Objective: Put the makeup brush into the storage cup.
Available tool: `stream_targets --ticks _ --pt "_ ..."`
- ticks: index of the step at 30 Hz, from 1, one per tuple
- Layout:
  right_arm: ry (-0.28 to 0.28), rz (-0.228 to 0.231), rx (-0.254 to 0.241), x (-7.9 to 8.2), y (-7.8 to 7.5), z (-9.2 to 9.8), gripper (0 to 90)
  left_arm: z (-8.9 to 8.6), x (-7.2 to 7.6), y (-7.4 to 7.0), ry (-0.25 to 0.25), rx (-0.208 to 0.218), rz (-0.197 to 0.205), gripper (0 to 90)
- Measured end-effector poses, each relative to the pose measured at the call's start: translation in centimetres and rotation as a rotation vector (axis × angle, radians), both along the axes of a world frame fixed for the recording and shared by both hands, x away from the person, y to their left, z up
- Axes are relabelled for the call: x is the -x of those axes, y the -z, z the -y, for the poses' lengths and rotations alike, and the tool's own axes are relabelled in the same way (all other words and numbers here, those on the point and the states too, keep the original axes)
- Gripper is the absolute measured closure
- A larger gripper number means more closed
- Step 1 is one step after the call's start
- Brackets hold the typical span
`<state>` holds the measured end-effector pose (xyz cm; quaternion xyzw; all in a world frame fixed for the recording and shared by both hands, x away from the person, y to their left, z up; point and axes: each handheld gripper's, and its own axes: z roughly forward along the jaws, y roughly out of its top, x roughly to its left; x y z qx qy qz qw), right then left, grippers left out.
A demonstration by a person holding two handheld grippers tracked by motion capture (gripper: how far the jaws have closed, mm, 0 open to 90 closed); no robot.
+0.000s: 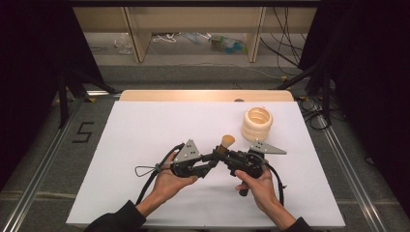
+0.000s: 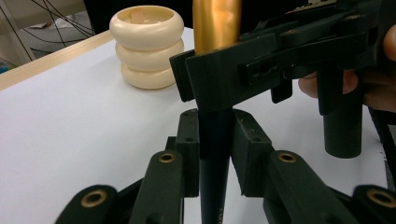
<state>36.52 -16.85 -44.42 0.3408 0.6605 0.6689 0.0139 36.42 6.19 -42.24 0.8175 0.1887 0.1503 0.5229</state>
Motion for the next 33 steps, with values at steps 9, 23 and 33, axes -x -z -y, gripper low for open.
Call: stream_targets --ticks 9,23,33 --pt "0.001 0.014 0.007 0.1 -0.2 0.0 73.9 -0.1 -0.2 -0.1 0.016 0.007 -0.009 68.2" --pt "-0.003 0.066 0.082 0.2 -0.8 0.2 73.9 -2.1 0.2 0.2 0.004 -0.008 -0.014 39.7" --pt "0.008 0.091 0.111 0.1 -1.1 0.6 73.9 -6.3 1.7 0.9 -0.041 0.013 0.022 30.0"
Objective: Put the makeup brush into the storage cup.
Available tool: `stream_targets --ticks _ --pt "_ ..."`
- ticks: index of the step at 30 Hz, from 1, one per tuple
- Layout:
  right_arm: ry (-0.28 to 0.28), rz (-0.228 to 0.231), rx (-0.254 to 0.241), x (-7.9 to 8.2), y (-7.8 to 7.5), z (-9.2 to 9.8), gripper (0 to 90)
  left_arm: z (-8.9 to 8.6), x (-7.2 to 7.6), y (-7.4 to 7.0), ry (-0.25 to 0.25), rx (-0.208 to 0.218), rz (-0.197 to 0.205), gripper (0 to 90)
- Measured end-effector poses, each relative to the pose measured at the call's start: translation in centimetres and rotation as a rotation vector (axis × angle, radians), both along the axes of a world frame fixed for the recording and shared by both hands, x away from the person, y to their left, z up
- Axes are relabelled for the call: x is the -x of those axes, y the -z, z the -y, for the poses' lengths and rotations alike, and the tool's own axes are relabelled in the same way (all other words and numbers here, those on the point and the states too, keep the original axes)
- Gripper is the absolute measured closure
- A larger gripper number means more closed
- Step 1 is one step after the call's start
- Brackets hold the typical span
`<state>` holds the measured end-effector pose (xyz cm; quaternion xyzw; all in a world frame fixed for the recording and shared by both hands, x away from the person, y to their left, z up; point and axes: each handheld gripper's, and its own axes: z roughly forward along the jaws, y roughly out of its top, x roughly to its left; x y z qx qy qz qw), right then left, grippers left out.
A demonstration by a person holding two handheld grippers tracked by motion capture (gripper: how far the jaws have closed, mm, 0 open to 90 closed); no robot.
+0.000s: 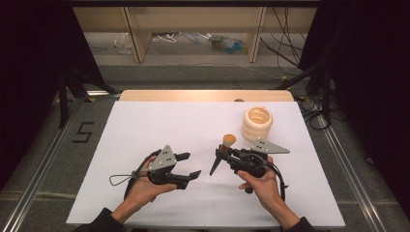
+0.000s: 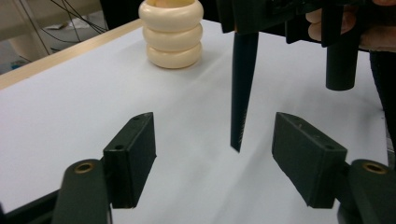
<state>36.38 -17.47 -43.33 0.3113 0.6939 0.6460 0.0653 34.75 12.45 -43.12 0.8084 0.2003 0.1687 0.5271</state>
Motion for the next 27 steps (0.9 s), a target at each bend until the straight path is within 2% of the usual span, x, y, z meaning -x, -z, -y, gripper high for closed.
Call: stream_targets --ticks 2,6,7,8,9,11,12,13,15,16,17,18,20,21,22,23,24,27 --pt "0.0 0.002 0.0 0.0 0.0 0.0 73.9 -0.7 0.2 0.0 -0.019 0.009 -0.001 29.6" --pt "-0.007 0.014 0.02 0.0 0.0 0.0 73.9 -2.0 0.0 0.0 -0.023 -0.009 0.028 28.0" --pt "-0.003 0.007 0.029 0.0 -0.1 0.1 73.8 -2.3 0.1 0.1 -0.038 -0.001 0.013 27.5" --pt "0.0 0.012 0.023 -0.1 -0.1 0.1 73.9 -2.6 -0.1 0.1 -0.024 -0.004 0.032 27.5" --pt "0.005 0.018 0.014 -0.1 0.0 0.0 73.9 -2.8 0.1 0.2 -0.052 0.007 0.013 27.4" --pt "0.003 0.025 0.02 -0.1 0.0 0.2 73.9 -3.2 0.1 0.3 -0.058 0.011 0.017 26.7" --pt "0.003 0.024 0.021 -0.1 -0.1 0.2 73.9 -3.0 0.8 0.7 -0.104 0.083 -0.086 26.4" --pt "0.002 0.023 0.04 -0.1 -0.1 0.3 73.9 -3.3 0.8 0.7 -0.103 0.075 -0.076 26.4" --pt "0.004 0.039 0.009 -0.2 -0.1 0.1 73.9 -3.6 0.9 0.8 -0.113 0.084 -0.077 25.7" --pt "0.007 0.037 0.027 -0.1 -0.2 0.2 73.9 -3.8 0.9 0.8 -0.116 0.084 -0.069 25.3" --pt "0.006 0.036 0.025 -0.1 -0.2 0.3 73.8 -4.0 1.0 0.9 -0.129 0.098 -0.076 25.1" --pt "-0.001 0.021 0.043 0.0 -0.3 0.4 73.9 -4.2 1.0 0.9 -0.128 0.092 -0.066 25.1" --pt "-0.005 0.035 0.042 -0.2 -0.3 0.5 73.9 -4.5 1.1 1.2 -0.145 0.1 -0.066 25.0" --pt "-0.006 0.036 0.042 -0.1 -0.4 0.5 73.9 -4.8 1.1 1.4 -0.149 0.09 -0.063 24.7" --pt "-0.002 0.043 0.039 -0.2 -0.4 0.5 73.9 -4.9 1.2 1.6 -0.16 0.104 -0.078 24.4" --pt "-0.002 0.043 0.03 -0.2 -0.4 0.5 73.8 -5.1 1.2 1.6 -0.164 0.099 -0.078 24.0" --pt "-0.006 0.034 0.054 -0.2 -0.5 0.7 73.9 -5.3 1.2 1.6 -0.161 0.107 -0.077 23.9" --pt "0.002 0.036 0.062 -0.2 -0.6 0.8 73.9 -5.6 1.5 1.6 -0.164 0.116 -0.074 24.0"
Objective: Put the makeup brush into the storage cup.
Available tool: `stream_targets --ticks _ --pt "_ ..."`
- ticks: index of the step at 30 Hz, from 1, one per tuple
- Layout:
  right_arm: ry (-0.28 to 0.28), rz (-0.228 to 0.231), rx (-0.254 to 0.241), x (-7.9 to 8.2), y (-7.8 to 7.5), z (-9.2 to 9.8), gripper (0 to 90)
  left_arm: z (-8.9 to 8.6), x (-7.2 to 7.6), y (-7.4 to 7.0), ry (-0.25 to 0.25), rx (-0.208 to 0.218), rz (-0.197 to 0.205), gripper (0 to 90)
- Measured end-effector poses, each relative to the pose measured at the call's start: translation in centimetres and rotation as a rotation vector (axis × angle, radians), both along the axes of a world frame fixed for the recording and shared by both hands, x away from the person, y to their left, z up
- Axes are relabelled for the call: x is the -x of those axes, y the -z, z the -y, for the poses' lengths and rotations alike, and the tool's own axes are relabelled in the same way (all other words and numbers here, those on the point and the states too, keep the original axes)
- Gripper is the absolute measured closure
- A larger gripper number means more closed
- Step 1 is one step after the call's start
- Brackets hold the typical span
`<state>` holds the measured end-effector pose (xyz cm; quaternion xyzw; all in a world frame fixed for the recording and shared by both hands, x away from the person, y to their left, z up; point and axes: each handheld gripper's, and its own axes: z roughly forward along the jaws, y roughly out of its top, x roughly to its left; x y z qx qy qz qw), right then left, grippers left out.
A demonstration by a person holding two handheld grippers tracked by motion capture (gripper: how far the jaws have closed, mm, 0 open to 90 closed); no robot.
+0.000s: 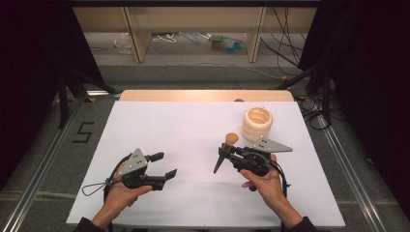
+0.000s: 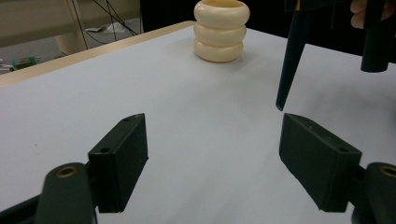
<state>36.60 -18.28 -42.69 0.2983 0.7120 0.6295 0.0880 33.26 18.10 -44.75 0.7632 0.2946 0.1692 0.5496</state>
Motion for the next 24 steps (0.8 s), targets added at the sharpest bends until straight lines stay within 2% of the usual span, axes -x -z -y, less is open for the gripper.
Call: stream_targets --ticks 1,2,3,7,8,9,11,12,14,18,21,22,24 --pt "0.0 0.018 -0.017 -0.1 0.0 0.0 73.9 -0.1 0.1 0.1 0.002 0.005 0.008 23.9" --pt "-0.001 0.015 0.006 -0.1 -0.2 0.2 73.9 -0.2 0.2 0.0 0.003 0.0 0.013 23.9" --pt "0.001 0.021 -0.012 -0.2 -0.3 0.2 73.9 -0.2 0.3 0.1 -0.003 0.007 0.01 23.7" --pt "0.013 0.036 0.015 -0.7 -1.0 1.1 73.8 -0.7 0.5 0.2 -0.018 0.007 0.022 23.7" --pt "0.027 0.023 0.019 -0.7 -1.2 1.3 73.9 -0.7 0.5 0.3 -0.022 0.01 0.017 23.7" --pt "0.037 0.02 0.004 -0.9 -1.2 1.5 73.9 -0.8 0.6 0.3 -0.025 0.013 0.017 23.7" --pt "0.056 0.027 0.016 -1.2 -1.4 2.1 73.8 -0.8 0.7 0.5 -0.03 0.014 0.011 23.7" --pt "0.06 0.015 0.039 -1.3 -1.6 2.5 73.9 -0.9 0.7 0.5 -0.031 0.012 0.01 23.7" --pt "0.074 0.008 0.04 -1.5 -1.9 3.0 73.9 -0.9 0.8 0.6 -0.034 0.008 0.014 23.7" --pt "0.099 0.015 0.062 -2.0 -2.4 3.9 73.9 -1.2 0.8 0.5 -0.038 0.021 0.024 23.5" --pt "0.115 0.024 0.058 -2.4 -2.6 4.3 73.8 -1.6 0.8 0.5 -0.047 0.02 0.026 23.4" --pt "0.124 0.017 0.078 -2.5 -2.8 4.5 73.9 -1.6 0.9 0.5 -0.056 0.023 0.021 23.5" --pt "0.131 0.023 0.086 -2.8 -3.1 4.8 73.9 -1.7 0.9 0.5 -0.054 0.022 0.023 23.4"
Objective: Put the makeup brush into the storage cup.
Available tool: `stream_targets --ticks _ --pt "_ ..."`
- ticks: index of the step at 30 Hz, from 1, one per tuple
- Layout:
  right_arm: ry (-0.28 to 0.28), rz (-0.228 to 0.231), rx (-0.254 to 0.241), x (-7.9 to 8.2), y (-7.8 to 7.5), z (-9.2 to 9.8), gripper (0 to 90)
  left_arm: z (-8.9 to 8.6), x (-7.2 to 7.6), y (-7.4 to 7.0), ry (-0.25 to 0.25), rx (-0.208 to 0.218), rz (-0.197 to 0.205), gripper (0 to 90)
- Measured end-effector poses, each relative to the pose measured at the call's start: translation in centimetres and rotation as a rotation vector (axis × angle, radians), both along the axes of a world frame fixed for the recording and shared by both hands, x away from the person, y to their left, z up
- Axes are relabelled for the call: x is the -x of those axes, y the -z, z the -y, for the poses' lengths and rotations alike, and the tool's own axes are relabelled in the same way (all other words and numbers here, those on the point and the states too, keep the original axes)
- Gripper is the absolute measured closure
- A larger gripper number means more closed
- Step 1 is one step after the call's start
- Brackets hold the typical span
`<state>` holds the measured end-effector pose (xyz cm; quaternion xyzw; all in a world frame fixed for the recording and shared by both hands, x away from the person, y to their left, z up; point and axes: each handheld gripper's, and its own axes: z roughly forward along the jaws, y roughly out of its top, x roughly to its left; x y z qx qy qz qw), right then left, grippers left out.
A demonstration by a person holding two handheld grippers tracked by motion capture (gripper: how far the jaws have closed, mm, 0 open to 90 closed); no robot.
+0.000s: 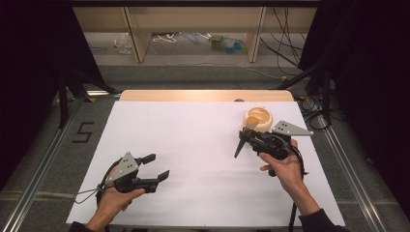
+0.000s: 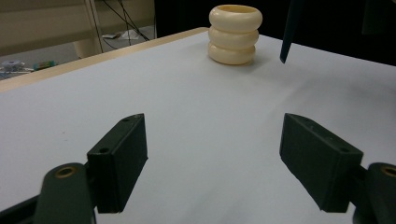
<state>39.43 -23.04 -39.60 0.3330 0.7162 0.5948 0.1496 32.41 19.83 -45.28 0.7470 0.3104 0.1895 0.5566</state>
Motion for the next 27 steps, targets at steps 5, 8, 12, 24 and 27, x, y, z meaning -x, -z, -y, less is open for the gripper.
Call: stream_targets --ticks 5,8,12,24,27 --pt "0.017 -0.013 0.031 -0.6 -0.9 0.4 73.9 -0.3 0.0 0.0 -0.009 0.005 0.0 23.5" --pt "0.025 -0.012 0.037 -1.2 -1.3 0.6 73.8 -0.4 0.0 0.1 -0.016 0.003 -0.006 23.5" --pt "0.035 -0.018 0.029 -1.9 -2.1 0.7 73.8 -0.2 -0.1 0.2 0.006 0.004 0.003 23.4" --pt "0.077 -0.019 0.053 -4.0 -3.8 1.7 73.8 -0.3 -0.1 0.0 -0.002 -0.005 0.007 22.5" --pt "0.089 -0.025 0.042 -4.3 -4.1 2.0 73.9 -0.2 -0.1 0.0 0.002 -0.008 0.009 22.3"
